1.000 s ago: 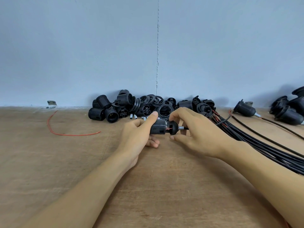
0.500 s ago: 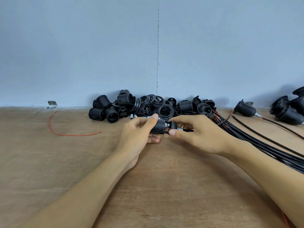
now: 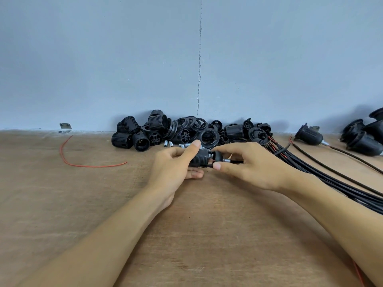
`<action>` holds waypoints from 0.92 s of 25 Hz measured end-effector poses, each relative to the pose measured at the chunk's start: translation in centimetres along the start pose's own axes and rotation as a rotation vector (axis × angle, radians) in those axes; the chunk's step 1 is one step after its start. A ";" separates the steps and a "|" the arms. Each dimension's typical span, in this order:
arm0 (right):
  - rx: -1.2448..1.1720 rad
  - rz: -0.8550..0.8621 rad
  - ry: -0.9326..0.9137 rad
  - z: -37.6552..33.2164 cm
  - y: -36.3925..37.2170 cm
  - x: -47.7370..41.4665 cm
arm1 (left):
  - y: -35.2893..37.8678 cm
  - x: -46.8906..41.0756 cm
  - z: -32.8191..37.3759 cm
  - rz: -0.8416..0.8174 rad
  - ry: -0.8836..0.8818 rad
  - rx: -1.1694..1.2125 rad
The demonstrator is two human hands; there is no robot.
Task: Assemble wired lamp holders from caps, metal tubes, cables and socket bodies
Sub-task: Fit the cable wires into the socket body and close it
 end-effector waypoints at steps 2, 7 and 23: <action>0.004 0.000 -0.011 -0.1 0.2 0.0 | 0.1 0.1 0.0 -0.003 0.005 0.002; -0.008 0.053 -0.050 -0.1 0.4 0.0 | 0.2 0.3 -0.1 -0.010 0.051 -0.048; 0.201 0.117 -0.151 -2.0 2.2 0.9 | 1.2 1.7 1.0 0.002 0.235 -0.561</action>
Point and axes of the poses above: each hand's wrist, its own x-axis away from the middle knuckle, its own y-axis out of the palm, z = x × y, the point moved 4 cm from there along -x, towards the middle knuckle, and after that the axes turned 5 degrees about y, right-handed, at the moved point
